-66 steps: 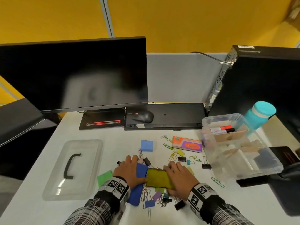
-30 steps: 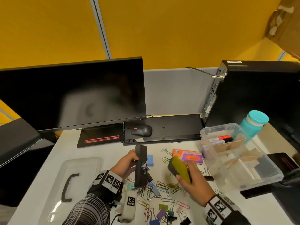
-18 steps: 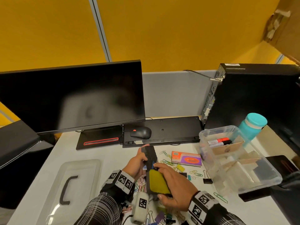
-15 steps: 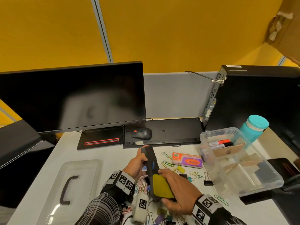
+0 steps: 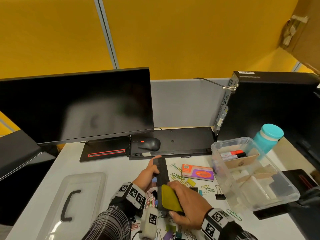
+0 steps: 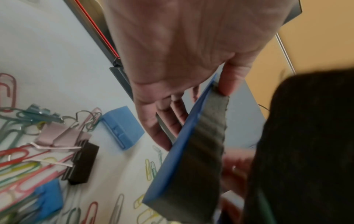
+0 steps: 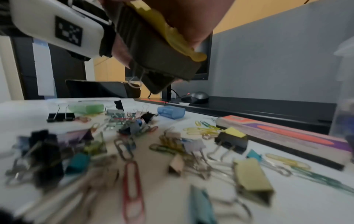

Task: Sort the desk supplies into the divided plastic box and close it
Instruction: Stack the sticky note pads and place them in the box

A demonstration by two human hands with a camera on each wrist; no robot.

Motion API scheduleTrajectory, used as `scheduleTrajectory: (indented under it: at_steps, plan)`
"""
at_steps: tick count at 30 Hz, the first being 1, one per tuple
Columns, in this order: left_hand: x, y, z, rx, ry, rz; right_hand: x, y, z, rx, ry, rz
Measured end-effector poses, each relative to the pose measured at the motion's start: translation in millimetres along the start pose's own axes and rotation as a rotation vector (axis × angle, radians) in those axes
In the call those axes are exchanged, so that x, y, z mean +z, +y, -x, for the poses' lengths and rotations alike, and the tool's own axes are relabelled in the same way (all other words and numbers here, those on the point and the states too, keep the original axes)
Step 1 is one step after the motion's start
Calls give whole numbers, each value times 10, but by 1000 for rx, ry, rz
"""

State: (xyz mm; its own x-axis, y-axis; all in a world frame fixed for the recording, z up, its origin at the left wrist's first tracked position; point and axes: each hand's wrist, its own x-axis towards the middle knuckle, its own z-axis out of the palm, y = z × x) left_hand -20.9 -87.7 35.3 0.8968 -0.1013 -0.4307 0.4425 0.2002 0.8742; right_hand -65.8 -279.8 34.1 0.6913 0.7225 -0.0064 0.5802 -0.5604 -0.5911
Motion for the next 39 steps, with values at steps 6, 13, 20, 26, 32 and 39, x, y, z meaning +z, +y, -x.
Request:
scheduleTrajectory:
  at_steps: [6,13,20,26,32,39]
  plan:
    - [-215,54,47,1,10,-49,5,178,153,216,-56,28]
    - [-226,-45,118,-17,24,-63,-131,286,-1,718,259,-940]
    - [-65,-74,160,-12,-4,-47,-205,282,-195,683,318,-1007]
    - [104,-71,214,-10,-46,94,-110,121,-337,615,315,-1068]
    - [170,4,225,3,-62,119,-36,24,-495,574,397,-956]
    - [78,-59,268,-13,-74,89,2,26,-513,509,358,-613]
